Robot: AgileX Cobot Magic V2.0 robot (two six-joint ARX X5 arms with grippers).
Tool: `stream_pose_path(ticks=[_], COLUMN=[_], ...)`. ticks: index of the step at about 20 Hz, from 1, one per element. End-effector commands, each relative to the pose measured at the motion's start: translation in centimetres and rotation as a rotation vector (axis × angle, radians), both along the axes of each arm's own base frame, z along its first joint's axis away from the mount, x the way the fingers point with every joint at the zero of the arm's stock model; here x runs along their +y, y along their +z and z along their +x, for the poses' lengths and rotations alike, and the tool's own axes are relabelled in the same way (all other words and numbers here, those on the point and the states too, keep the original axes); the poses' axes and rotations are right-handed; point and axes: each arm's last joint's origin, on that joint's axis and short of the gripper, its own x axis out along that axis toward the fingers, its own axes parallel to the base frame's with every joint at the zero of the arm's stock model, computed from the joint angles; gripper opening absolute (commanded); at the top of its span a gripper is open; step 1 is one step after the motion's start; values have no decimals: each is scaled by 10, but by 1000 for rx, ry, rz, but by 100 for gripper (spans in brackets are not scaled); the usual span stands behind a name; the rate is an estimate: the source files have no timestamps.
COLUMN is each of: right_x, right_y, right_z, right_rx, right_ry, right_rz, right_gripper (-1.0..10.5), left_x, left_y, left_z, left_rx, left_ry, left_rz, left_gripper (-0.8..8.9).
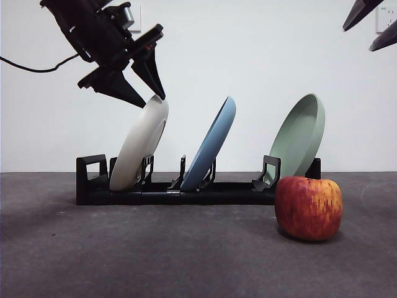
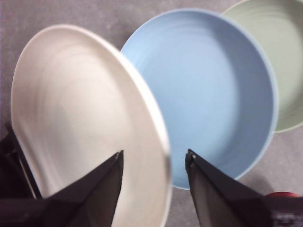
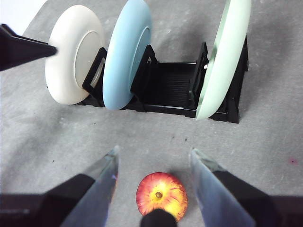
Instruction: Take the yellow plate from the plate rack,put the plate on the table,take the apple from the table,put the apple in the plate
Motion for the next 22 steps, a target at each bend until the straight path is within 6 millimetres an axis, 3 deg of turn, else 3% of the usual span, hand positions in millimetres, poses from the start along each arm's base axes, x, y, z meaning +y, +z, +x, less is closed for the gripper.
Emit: stream_pose_path(ticks=[1, 4, 8, 12, 17, 22], right_x=[0, 0, 0, 0, 0, 0], right_y=[1, 1, 1, 1, 1, 1], right_z=[0, 0, 0, 0, 1, 1], right_rx=[-12, -12, -13, -13, -16, -21], right_ry=[5, 4, 4, 3, 2, 2], right_rz=[-10, -10, -10, -11, -11, -11], right_gripper=[253, 253, 252, 252, 252, 252], left_x=[-2, -3, -3, 1, 3, 10], left_y=[-2, -2, 5, 53, 127, 163], left_z=[2, 1, -1, -21, -85, -166], left_rx=[-12, -20, -32, -43, -118, -164], left_ry=[-16, -50, -62, -80, -231, -365], left_rz=[4, -3, -13, -6, 71, 89], left_gripper=[214, -11, -8, -8, -8, -8])
